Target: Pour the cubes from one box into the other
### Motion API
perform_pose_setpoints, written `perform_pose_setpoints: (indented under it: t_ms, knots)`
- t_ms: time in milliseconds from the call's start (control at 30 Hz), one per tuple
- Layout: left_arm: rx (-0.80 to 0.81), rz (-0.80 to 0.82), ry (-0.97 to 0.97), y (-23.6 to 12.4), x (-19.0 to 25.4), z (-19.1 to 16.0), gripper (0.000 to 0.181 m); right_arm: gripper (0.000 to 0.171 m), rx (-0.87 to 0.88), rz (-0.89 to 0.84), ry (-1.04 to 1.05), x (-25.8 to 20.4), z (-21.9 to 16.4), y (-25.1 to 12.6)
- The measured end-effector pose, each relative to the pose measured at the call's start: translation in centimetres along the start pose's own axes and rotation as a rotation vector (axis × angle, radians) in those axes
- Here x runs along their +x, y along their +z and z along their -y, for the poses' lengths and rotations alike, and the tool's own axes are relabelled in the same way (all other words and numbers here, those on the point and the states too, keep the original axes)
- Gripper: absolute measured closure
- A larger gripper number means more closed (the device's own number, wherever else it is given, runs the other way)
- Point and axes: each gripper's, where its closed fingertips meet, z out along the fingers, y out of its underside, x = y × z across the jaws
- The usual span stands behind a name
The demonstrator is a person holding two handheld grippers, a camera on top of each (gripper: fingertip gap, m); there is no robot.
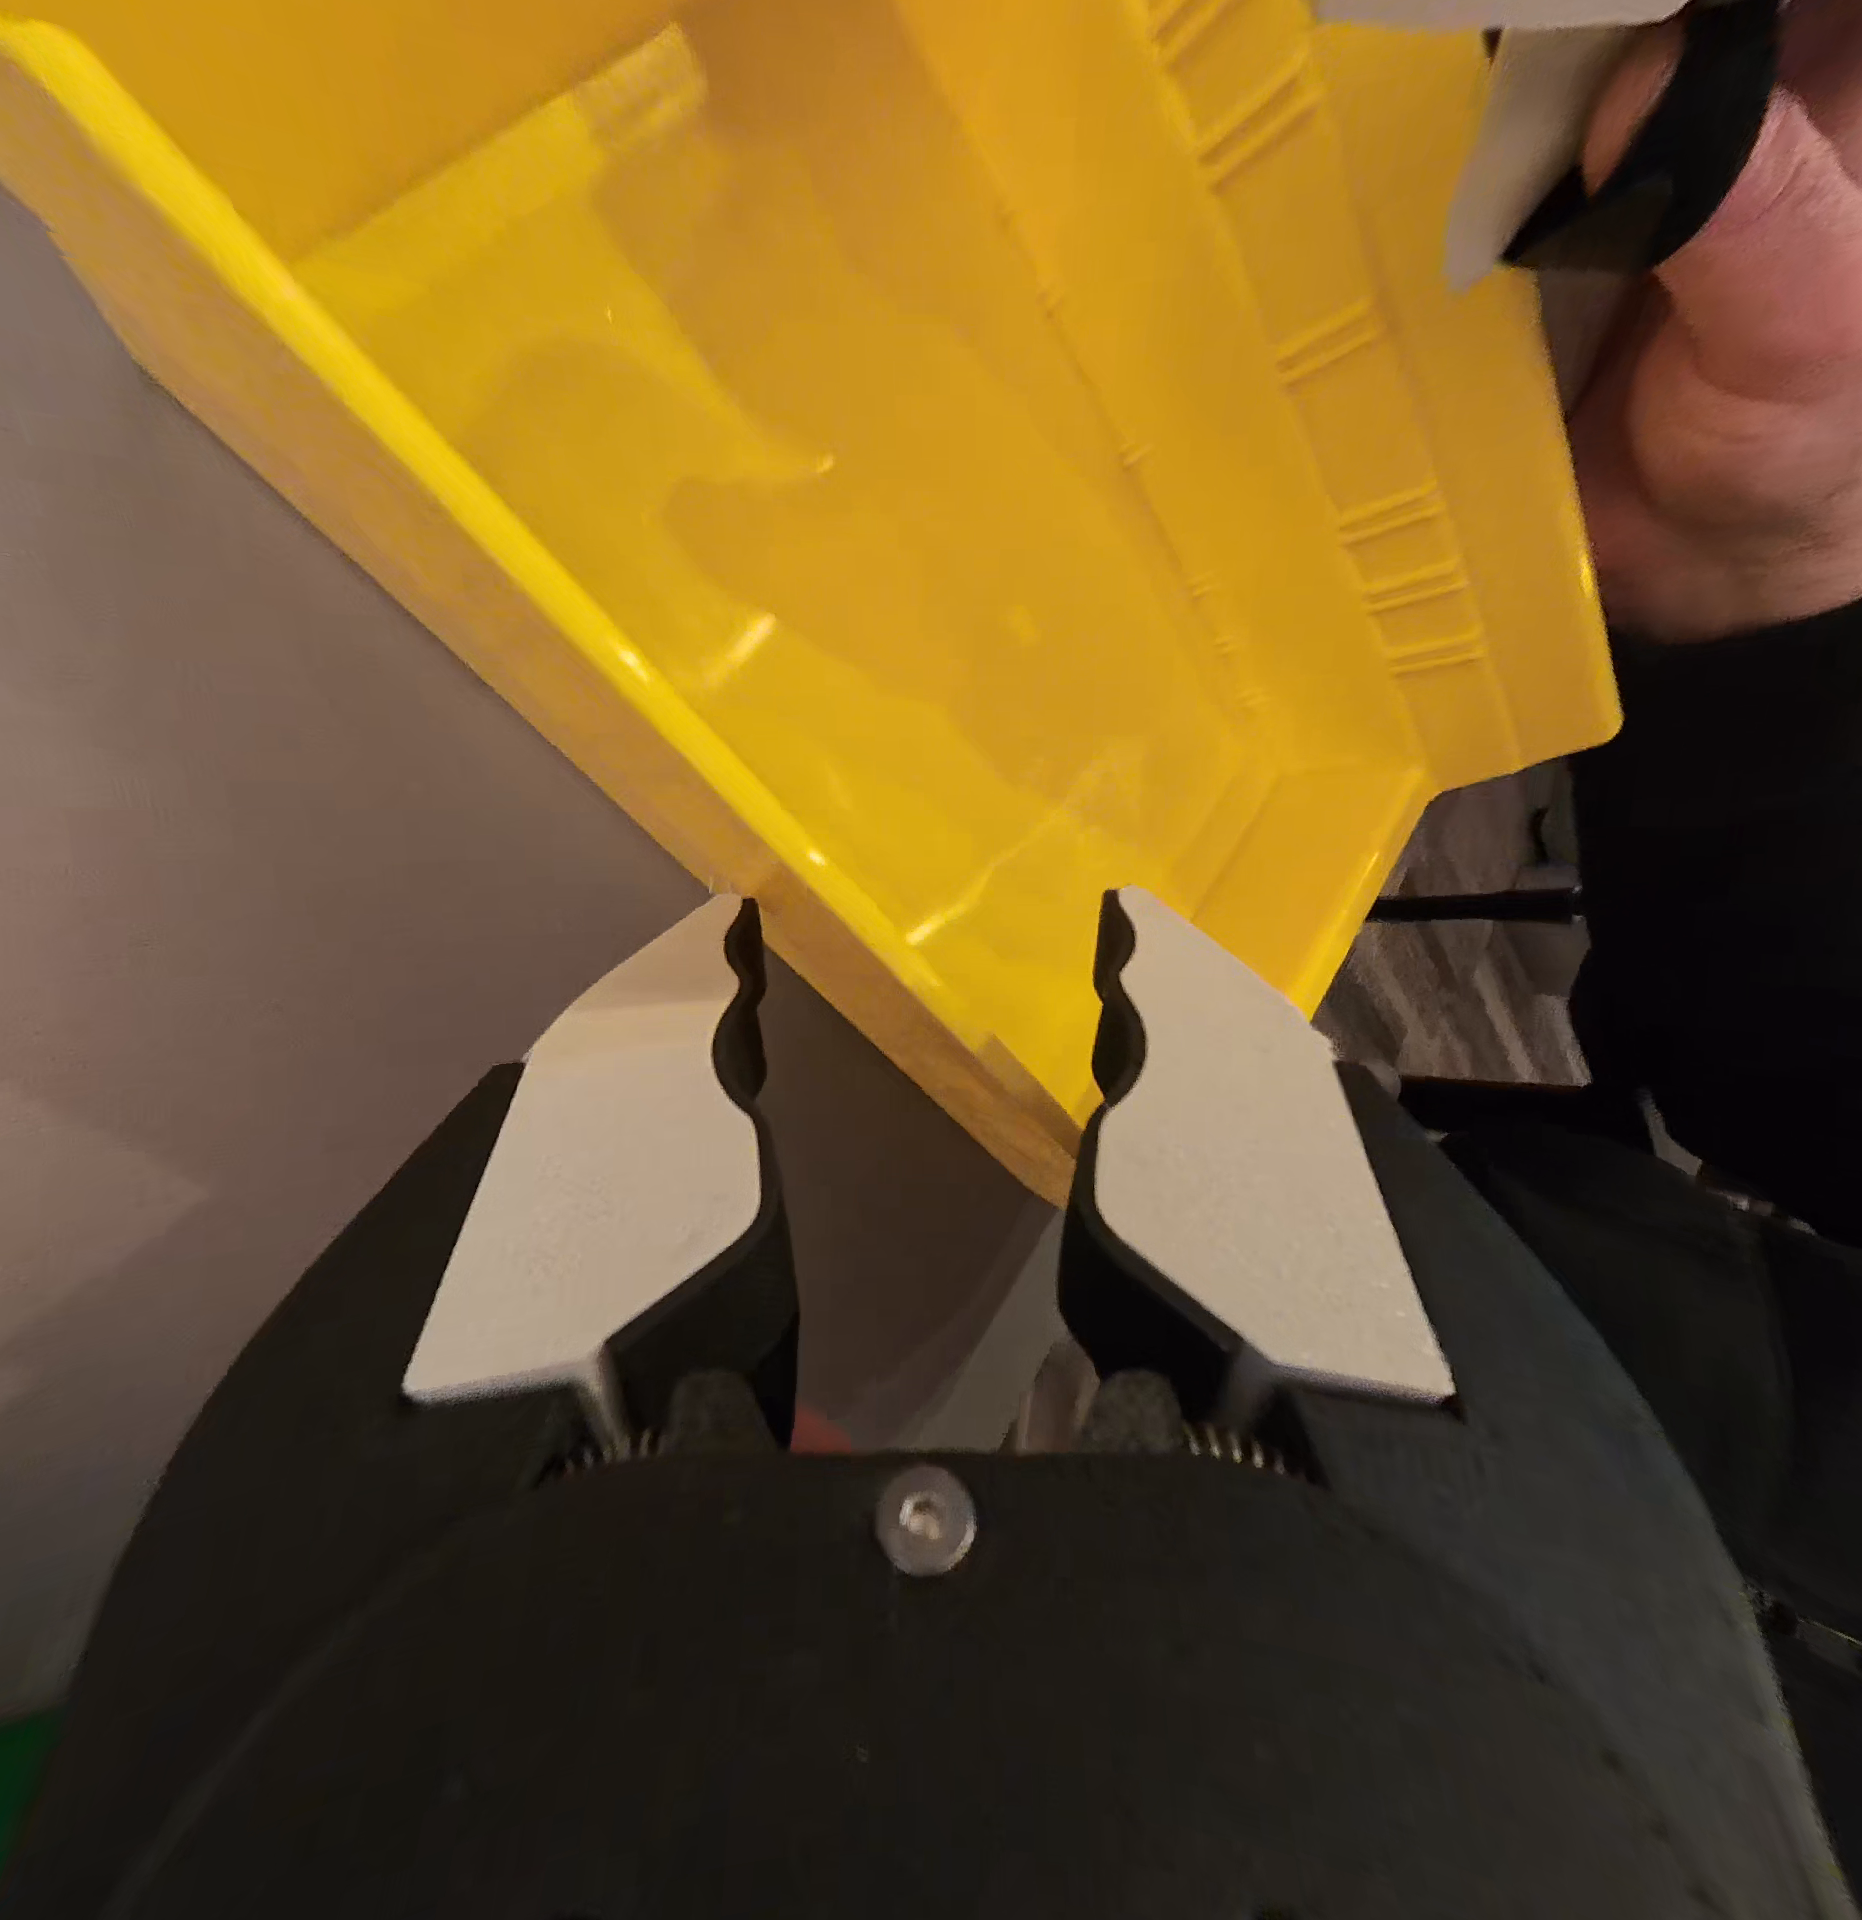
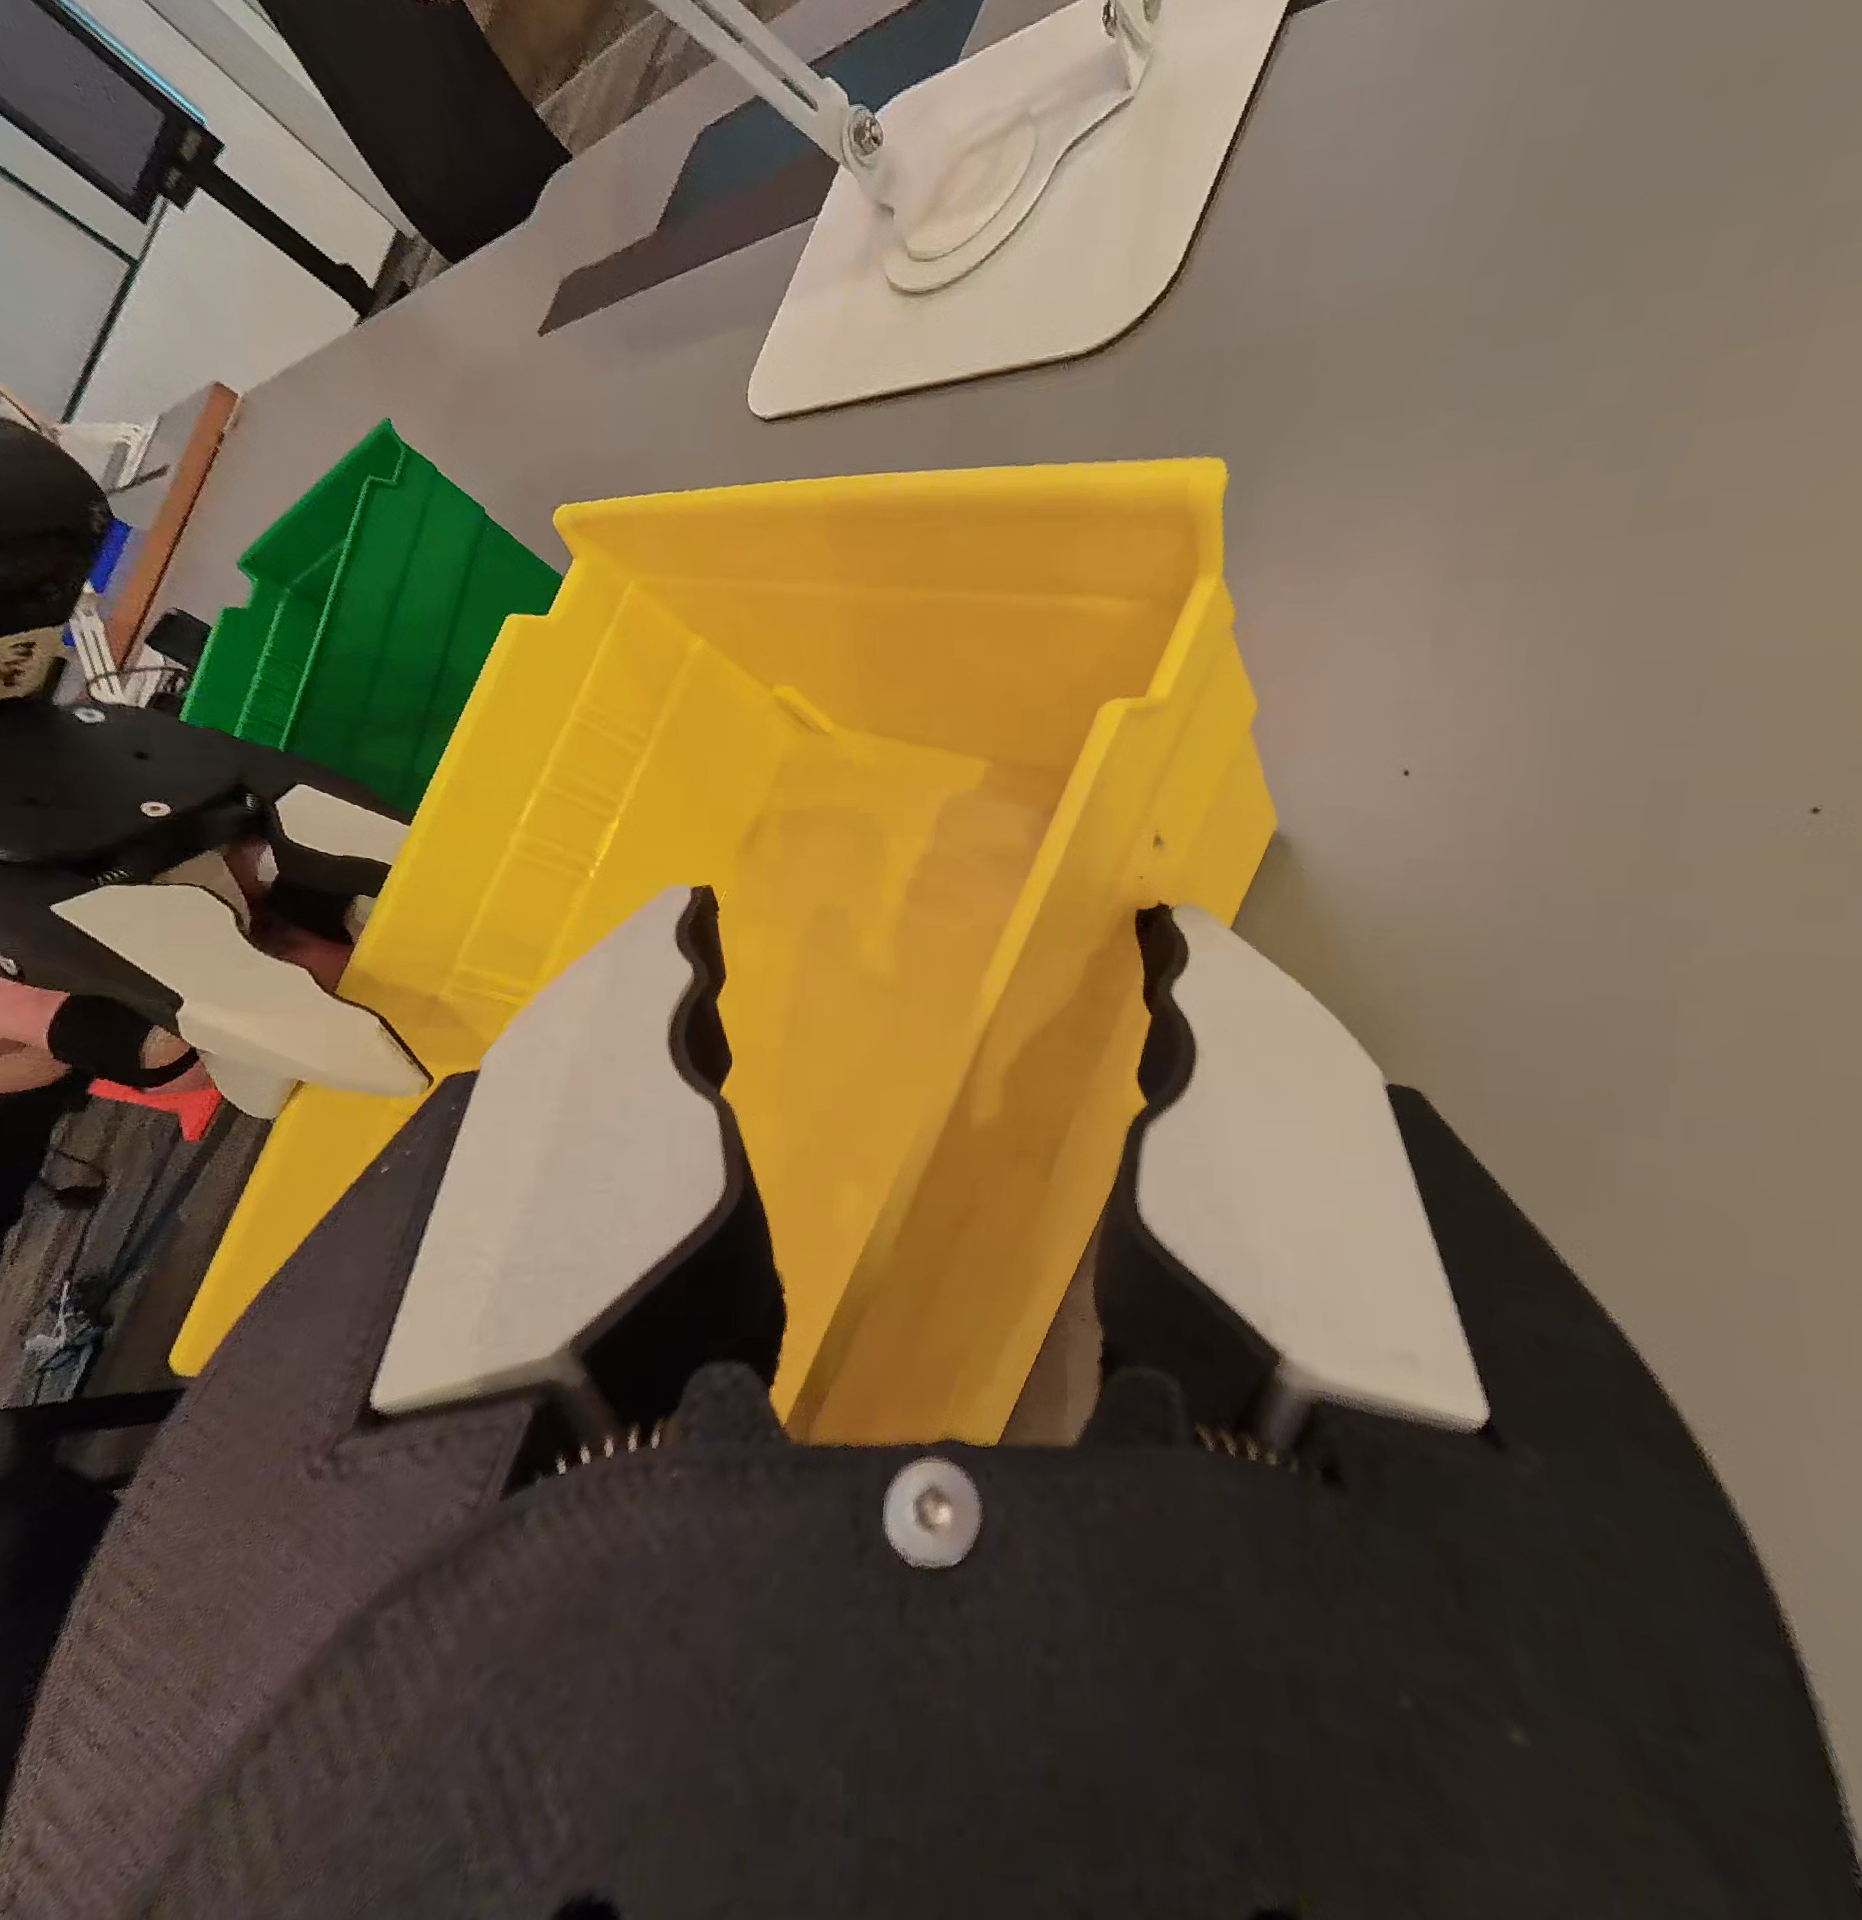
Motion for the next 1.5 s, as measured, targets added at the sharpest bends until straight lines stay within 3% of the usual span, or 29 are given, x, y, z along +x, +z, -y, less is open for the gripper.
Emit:
perform_pose_setpoints:
  t_ms: [33, 200, 300, 400, 600, 767, 967, 1200, 1300, 1500]
  knots:
    - [0.027, -0.005, -0.009, -0.3, -0.1, 0.1, 0.119, 0.100, 0.010, 0.006, -0.001, -0.1, 0.2, -0.2]
    - [0.169, -0.044, 0.003, -3.7, 0.9, 1.3, 0.112, 0.098, 0.055, -0.088, -0.080, 0.2, 1.9, -1.8]
    - [0.301, -0.056, 0.027, -8.0, 2.5, 2.1, 0.110, 0.099, 0.076, -0.167, -0.204, -0.8, 3.3, -3.1]
    - [0.415, 0.048, 0.084, -13.4, 2.2, 2.2, 0.110, 0.101, 0.117, -0.208, -0.321, -3.4, 4.9, -4.2]
    - [0.577, 0.315, -0.039, -24.1, -6.1, -2.1, 0.109, 0.100, 0.066, -0.067, -0.493, -13.8, 5.0, -2.2]
    - [0.541, 0.592, -0.192, -29.2, -14.9, -9.3, 0.113, 0.104, -0.143, 0.118, -0.578, -23.1, 1.1, 4.3]
    - [0.466, 0.668, -0.281, -28.5, -18.3, -15.0, 0.111, 0.108, -0.399, 0.155, -0.672, -28.6, -3.0, 12.8]
    - [0.374, 0.663, -0.344, -27.1, -21.2, -17.1, 0.111, 0.112, -0.651, 0.091, -0.611, -28.3, -5.5, 20.9]
    - [0.325, 0.583, -0.354, -25.5, -21.3, -17.6, 0.128, 0.120, -0.745, 0.055, -0.592, -27.1, -7.3, 22.8]
    - [0.275, 0.653, -0.379, -24.1, -22.8, -18.5, 0.147, 0.131, -0.845, 0.036, -0.560, -26.9, -8.4, 23.2]
